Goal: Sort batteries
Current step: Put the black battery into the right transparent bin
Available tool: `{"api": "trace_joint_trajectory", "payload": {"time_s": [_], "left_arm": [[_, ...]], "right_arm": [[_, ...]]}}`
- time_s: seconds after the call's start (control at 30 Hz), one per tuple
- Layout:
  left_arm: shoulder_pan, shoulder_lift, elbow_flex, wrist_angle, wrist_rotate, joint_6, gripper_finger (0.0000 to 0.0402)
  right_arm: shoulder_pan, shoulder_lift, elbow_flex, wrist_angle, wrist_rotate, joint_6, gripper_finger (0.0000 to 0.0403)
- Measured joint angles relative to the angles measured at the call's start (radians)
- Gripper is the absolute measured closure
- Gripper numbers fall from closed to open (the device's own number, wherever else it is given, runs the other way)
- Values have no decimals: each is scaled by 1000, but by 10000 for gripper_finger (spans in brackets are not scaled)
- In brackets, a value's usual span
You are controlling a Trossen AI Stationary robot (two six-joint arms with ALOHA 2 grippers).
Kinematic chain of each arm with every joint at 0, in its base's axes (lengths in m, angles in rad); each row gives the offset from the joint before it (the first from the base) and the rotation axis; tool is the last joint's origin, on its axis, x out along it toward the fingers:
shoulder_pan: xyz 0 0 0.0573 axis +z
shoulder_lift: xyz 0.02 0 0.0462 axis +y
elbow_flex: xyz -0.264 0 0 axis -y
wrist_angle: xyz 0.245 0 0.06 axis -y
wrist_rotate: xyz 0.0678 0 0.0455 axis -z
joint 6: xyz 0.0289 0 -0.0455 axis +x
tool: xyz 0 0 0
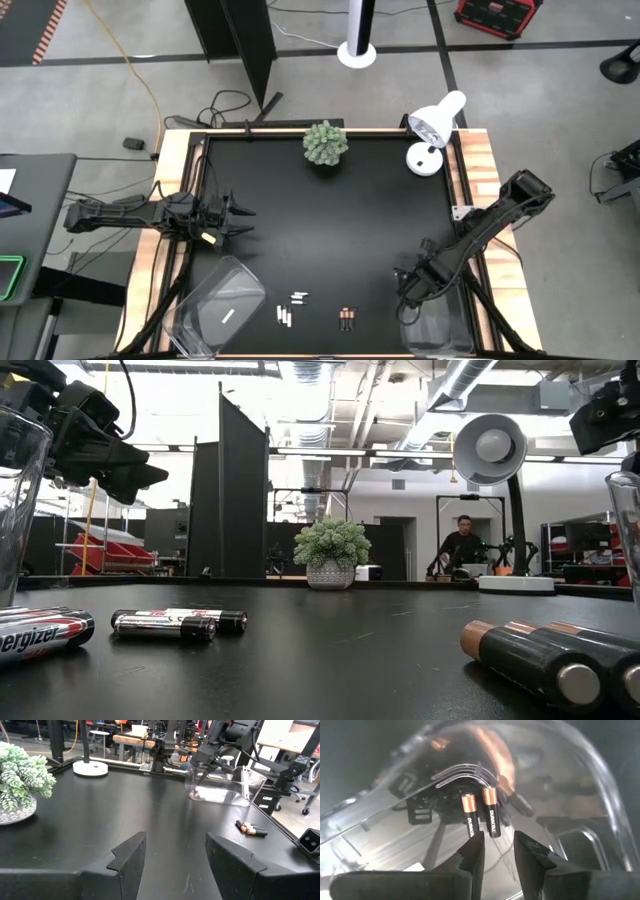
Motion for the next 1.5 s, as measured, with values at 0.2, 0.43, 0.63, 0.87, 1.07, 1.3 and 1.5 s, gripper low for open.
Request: {"api": "trace_joint_trajectory", "payload": {"time_s": [0.2,0.43,0.63,0.87,1.07,1.3,1.5], "left_arm": [[0,0,0,0,0,8,201],[0,0,0,0,-1,8,201],[0,0,0,0,-1,8,201],[0,0,0,0,-1,8,201],[0,0,0,-1,-3,7,201],[0,0,0,-2,-3,6,201],[0,0,0,-2,-3,8,201]], "right_arm": [[0,0,47,-75,1,21,279],[2,0,168,-149,0,17,279],[-4,0,272,-160,0,14,278],[-64,7,298,85,46,-98,280],[-145,105,298,380,83,-318,280],[-158,299,315,462,17,-397,280],[-112,413,380,457,16,-411,280]]}}
